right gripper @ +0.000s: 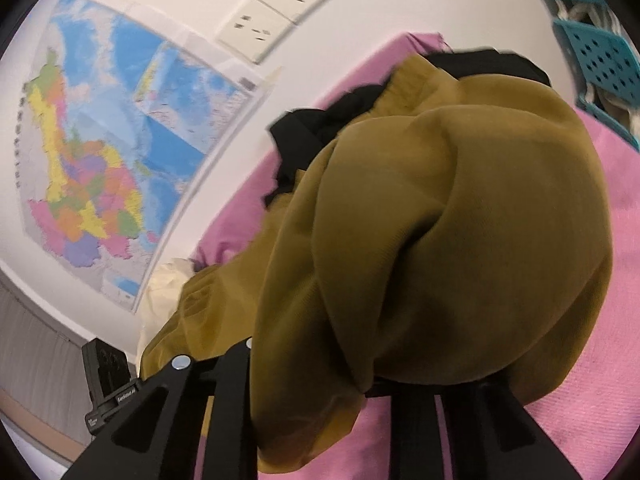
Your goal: Fold large clothes
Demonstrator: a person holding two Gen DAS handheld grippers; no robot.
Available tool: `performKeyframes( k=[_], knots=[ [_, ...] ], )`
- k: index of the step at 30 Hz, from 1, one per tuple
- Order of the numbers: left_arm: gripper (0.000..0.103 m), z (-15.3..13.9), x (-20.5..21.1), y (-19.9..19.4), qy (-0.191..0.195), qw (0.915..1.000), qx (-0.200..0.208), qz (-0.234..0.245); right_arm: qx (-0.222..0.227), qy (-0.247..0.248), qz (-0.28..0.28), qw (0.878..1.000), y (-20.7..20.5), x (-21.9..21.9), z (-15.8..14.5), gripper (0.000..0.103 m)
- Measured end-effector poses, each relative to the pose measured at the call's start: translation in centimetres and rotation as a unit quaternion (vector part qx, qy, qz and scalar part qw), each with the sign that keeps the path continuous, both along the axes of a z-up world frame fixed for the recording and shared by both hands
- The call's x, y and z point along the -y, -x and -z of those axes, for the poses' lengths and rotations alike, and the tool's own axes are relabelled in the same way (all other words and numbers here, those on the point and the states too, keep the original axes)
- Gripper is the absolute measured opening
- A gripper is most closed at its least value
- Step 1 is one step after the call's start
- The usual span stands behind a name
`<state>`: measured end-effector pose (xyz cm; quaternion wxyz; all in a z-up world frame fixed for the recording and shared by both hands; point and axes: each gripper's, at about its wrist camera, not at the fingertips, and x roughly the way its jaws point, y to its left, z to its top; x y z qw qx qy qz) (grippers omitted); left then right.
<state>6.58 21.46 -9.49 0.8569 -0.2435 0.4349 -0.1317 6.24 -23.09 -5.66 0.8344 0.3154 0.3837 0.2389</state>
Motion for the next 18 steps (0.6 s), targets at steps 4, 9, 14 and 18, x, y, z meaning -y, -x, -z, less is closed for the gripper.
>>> performKeyframes(
  k=[4, 9, 14, 18],
  knots=[
    [0.040, -1.8, -0.2, 0.1, 0.007, 0.9998, 0.017, 0.010, 0.043, 0.011, -0.017, 0.999, 1.0, -0.7, -3.1, 0.019],
    [0.039, -4.2, -0.6, 0.9, 0.016, 0.9987, 0.044, 0.020, 0.090, 0.020, -0.037, 0.995, 2.0, -1.4, -6.9, 0.018],
    [0.038, -6.8, -1.1, 1.9, 0.020, 0.9969, 0.072, 0.023, 0.132, 0.018, -0.057, 0.989, 3.2, -2.2, -10.1, 0.017],
    [0.038, -10.0, -1.9, 3.0, 0.016, 0.9934, 0.112, 0.021, 0.158, 0.010, -0.069, 0.985, 3.5, -3.1, -12.6, 0.017]
  ],
)
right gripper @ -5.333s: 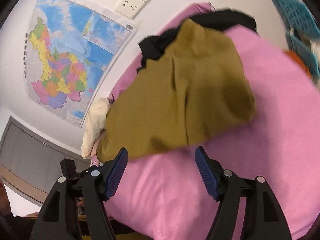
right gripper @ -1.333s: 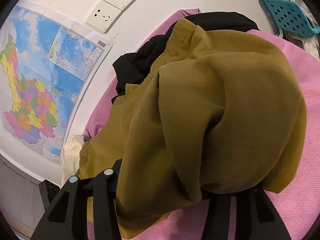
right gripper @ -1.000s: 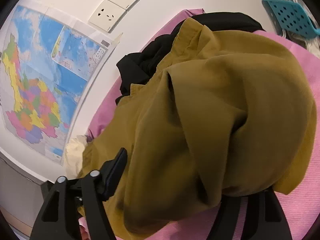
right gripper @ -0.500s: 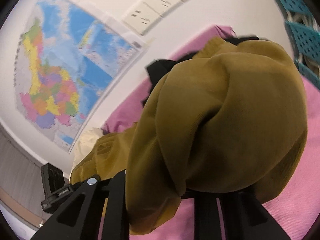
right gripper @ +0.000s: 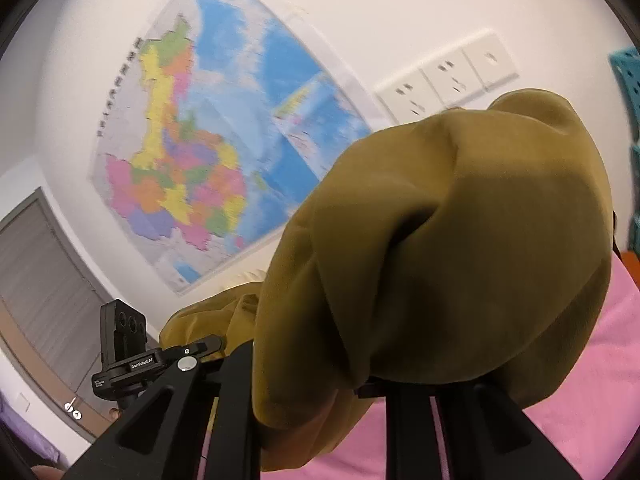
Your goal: Fold large clothes
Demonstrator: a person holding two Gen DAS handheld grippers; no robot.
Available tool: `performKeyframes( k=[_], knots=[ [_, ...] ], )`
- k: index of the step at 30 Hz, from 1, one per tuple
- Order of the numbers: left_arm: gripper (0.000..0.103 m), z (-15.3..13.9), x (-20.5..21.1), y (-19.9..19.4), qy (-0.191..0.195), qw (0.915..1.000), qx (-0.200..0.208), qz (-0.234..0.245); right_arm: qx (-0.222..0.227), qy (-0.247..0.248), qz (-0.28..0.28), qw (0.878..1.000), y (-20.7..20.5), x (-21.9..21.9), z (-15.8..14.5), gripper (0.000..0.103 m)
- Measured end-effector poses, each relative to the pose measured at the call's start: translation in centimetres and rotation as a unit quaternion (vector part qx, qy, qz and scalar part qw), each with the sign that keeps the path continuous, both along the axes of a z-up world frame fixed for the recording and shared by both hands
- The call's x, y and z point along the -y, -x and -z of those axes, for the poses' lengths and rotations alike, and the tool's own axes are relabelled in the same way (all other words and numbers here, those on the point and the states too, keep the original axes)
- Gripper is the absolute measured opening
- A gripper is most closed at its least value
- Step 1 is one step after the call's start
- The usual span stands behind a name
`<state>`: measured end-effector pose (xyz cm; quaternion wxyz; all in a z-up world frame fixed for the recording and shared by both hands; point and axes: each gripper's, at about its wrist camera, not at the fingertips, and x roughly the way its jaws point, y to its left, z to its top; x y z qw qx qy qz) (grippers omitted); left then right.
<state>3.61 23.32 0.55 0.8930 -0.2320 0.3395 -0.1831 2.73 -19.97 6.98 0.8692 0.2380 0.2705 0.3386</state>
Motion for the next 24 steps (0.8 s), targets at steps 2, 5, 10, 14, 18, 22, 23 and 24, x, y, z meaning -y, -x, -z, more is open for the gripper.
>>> performKeyframes(
  k=[2, 5, 10, 14, 18, 22, 23, 24],
  knots=[
    [0.038, -1.7, -0.6, 0.5, -0.004, 0.9998, 0.020, -0.003, 0.019, -0.008, -0.011, 1.000, 0.1, -0.6, -1.7, 0.017],
    [0.038, -4.0, -1.7, 1.2, -0.014, 0.9987, 0.047, -0.012, 0.045, -0.017, -0.024, 0.999, 0.0, -1.8, -3.7, 0.017],
    [0.038, -8.0, -5.0, 2.5, -0.037, 0.9944, 0.086, -0.050, 0.081, -0.027, -0.056, 0.995, -1.1, -5.5, -7.0, 0.017],
    [0.038, -10.7, -8.8, 3.7, -0.056, 0.9882, 0.107, -0.094, 0.096, -0.040, -0.097, 0.990, -2.7, -10.4, -9.4, 0.017],
    [0.038, -12.8, -13.6, 4.9, -0.065, 0.9784, 0.125, -0.152, 0.109, -0.043, -0.139, 0.983, -4.3, -16.7, -11.4, 0.017],
    [0.038, -14.2, -18.9, 6.0, -0.083, 0.9648, 0.134, -0.211, 0.125, -0.041, -0.166, 0.977, -5.1, -22.7, -12.5, 0.017],
    [0.038, -14.4, -19.9, 6.1, -0.088, 0.9618, 0.135, -0.221, 0.123, -0.047, -0.174, 0.976, -5.5, -24.6, -12.5, 0.017],
    [0.038, -14.4, -21.5, 6.2, -0.090, 0.9565, 0.134, -0.243, 0.120, -0.048, -0.182, 0.975, -5.8, -26.3, -12.5, 0.017]
  ],
)
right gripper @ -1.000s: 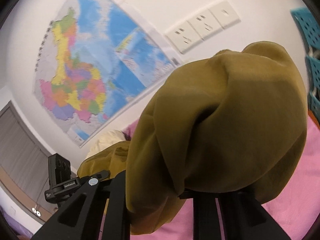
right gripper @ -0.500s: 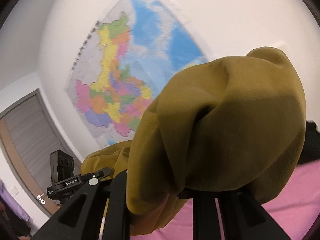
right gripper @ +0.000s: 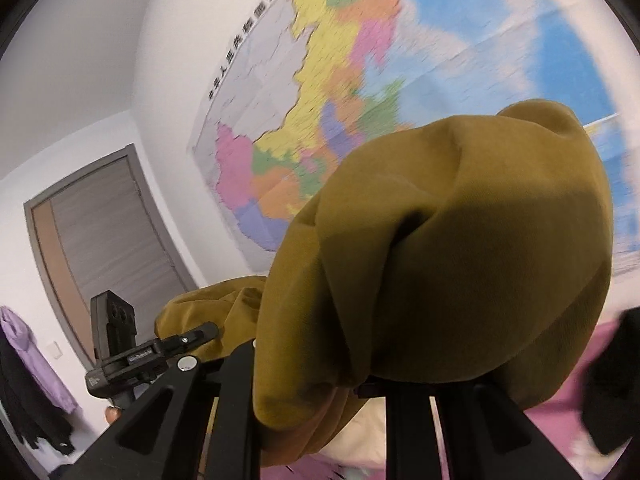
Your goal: Fold large clothes
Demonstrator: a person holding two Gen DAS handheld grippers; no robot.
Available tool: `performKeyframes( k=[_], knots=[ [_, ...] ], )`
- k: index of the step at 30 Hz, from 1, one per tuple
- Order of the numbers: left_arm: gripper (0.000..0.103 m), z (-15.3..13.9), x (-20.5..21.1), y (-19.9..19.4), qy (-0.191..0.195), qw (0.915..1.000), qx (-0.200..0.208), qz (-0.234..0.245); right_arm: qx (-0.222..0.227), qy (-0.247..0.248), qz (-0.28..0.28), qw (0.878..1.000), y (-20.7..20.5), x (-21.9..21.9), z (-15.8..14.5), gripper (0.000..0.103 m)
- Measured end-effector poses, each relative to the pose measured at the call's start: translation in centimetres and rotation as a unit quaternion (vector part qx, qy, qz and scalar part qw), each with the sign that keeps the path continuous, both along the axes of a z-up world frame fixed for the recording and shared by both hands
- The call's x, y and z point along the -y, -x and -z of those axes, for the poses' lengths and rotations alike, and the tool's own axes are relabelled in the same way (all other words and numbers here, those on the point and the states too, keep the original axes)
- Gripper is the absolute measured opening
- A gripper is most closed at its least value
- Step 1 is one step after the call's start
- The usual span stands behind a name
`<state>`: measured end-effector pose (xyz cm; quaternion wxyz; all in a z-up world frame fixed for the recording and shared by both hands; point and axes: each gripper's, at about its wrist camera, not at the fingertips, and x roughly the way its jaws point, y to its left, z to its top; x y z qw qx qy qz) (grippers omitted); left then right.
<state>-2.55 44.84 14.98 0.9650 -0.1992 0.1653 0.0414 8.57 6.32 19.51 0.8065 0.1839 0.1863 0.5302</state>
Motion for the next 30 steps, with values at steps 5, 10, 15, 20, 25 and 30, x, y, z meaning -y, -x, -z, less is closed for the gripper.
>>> performKeyframes(
  k=[5, 10, 15, 20, 25, 30],
  knots=[
    [0.038, -0.2, -6.1, -1.0, 0.001, 0.9981, -0.006, -0.061, -0.023, 0.006, -0.035, 0.999, -1.2, -7.5, 0.8, 0.017],
    [0.038, 0.0, -10.6, -1.5, -0.006, 0.9943, -0.008, -0.106, -0.032, 0.020, -0.056, 0.998, -1.6, -13.6, 1.7, 0.017],
    [0.038, 0.3, -14.7, -2.6, -0.002, 0.9918, -0.004, -0.127, -0.035, 0.021, -0.062, 0.997, -1.6, -17.3, 2.7, 0.017],
    [0.040, 4.5, -16.9, -2.8, -0.029, 0.9877, -0.003, -0.153, -0.024, 0.057, -0.084, 0.995, -0.3, -19.5, 7.6, 0.017],
    [0.042, 17.2, -19.9, -4.5, 0.027, 0.9727, -0.140, -0.183, -0.112, 0.156, -0.109, 0.975, -0.9, -21.5, 17.2, 0.022],
    [0.051, 19.9, -20.8, -2.3, 0.080, 0.9715, -0.128, -0.183, -0.169, 0.141, -0.143, 0.965, -1.1, -19.5, 20.0, 0.034]
  ],
)
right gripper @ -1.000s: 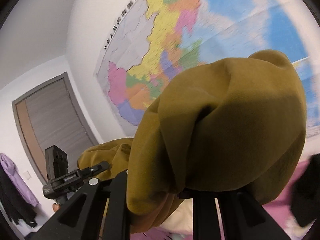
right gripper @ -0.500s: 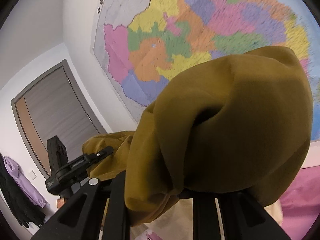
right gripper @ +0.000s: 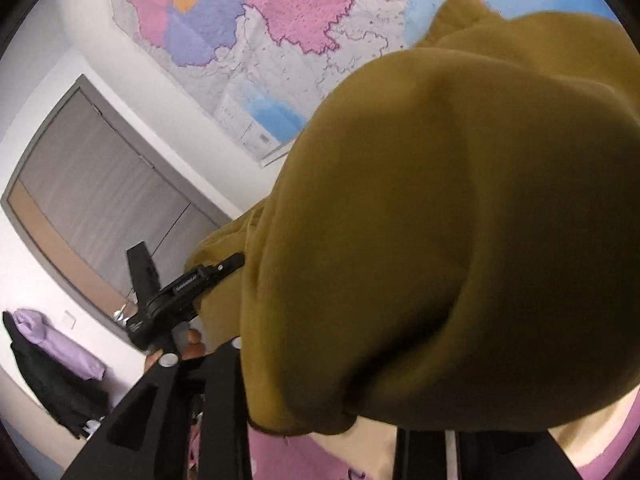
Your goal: Fold large clothes
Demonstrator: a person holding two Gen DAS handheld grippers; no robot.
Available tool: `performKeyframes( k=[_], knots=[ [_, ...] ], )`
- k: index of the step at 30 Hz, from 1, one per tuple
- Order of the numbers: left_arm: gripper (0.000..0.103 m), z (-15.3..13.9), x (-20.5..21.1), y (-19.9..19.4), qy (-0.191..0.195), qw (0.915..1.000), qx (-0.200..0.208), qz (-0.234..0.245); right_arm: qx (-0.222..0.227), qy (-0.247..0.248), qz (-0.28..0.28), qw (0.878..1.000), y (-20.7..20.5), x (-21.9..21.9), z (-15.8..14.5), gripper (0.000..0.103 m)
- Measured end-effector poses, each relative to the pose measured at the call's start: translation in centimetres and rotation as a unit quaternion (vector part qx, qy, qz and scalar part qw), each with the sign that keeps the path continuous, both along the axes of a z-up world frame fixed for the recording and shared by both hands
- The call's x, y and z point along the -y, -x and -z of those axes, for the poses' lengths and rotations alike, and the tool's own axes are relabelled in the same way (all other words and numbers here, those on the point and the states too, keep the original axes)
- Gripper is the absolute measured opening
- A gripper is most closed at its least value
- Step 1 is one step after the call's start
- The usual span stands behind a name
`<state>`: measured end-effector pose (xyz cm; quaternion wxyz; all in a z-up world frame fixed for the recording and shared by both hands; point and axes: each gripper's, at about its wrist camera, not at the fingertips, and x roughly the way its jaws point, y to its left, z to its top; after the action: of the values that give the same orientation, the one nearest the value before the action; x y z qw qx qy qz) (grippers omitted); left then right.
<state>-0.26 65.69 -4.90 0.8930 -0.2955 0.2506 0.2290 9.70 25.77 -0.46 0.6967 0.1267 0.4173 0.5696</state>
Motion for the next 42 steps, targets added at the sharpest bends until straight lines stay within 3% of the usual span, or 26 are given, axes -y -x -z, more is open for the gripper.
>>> performKeyframes(
  k=[4, 9, 12, 16, 17, 18, 19, 23, 26, 29, 31, 36, 42],
  knots=[
    [0.057, -0.1, 0.7, -0.2, -0.022, 0.9994, -0.026, -0.008, -0.012, 0.008, -0.016, 1.000, 0.5, 2.0, -0.3, 0.057],
    [0.067, 0.0, 0.6, 1.0, -0.029, 0.9985, -0.045, -0.012, -0.017, 0.009, -0.008, 1.000, 0.6, 6.1, -1.1, 0.061],
    [0.072, 0.0, 0.4, 1.8, -0.026, 0.9984, -0.046, -0.019, -0.017, 0.011, 0.029, 0.999, -0.4, 8.2, -1.8, 0.066],
    [0.073, 0.0, 0.3, 2.0, -0.030, 0.9980, -0.052, -0.019, -0.067, -0.019, 0.064, 0.996, -4.5, 8.5, -1.6, 0.066],
    [0.074, -0.1, 0.3, 1.7, -0.032, 0.9978, -0.055, -0.020, -0.064, -0.025, 0.067, 0.995, -5.0, 8.4, -1.8, 0.058],
    [0.073, -0.1, 0.3, 1.6, -0.034, 0.9975, -0.058, -0.022, -0.051, -0.029, 0.064, 0.996, -5.2, 8.5, -2.3, 0.023],
    [0.073, -0.1, 0.2, 1.5, -0.033, 0.9972, -0.062, -0.024, -0.018, -0.024, 0.059, 0.998, -5.2, 8.0, -3.2, 0.005],
    [0.072, 0.2, -0.2, 1.1, -0.032, 0.9965, -0.073, -0.026, 0.080, 0.002, 0.072, 0.994, -4.2, 8.4, -6.1, 0.002],
    [0.075, 0.9, -0.6, 1.2, -0.022, 0.9966, -0.073, -0.031, 0.066, -0.007, 0.098, 0.993, -5.0, 10.3, -5.2, 0.002],
    [0.078, 1.7, -0.6, 1.2, -0.022, 0.9960, -0.076, -0.042, 0.045, 0.048, 0.089, 0.994, -4.9, 9.6, -2.3, 0.002],
    [0.079, 1.8, -0.1, 1.4, -0.039, 0.9950, -0.079, -0.047, 0.026, 0.046, 0.089, 0.995, -5.1, 10.2, -1.3, 0.002],
    [0.080, 1.3, 0.7, 2.8, -0.051, 0.9940, -0.076, -0.058, 0.042, 0.048, 0.084, 0.994, -4.6, 10.0, -2.1, 0.003],
    [0.080, 0.6, 1.8, 5.8, -0.063, 0.9925, -0.041, -0.097, 0.062, 0.072, 0.077, 0.993, -3.9, 10.0, -2.7, 0.004]
  ],
)
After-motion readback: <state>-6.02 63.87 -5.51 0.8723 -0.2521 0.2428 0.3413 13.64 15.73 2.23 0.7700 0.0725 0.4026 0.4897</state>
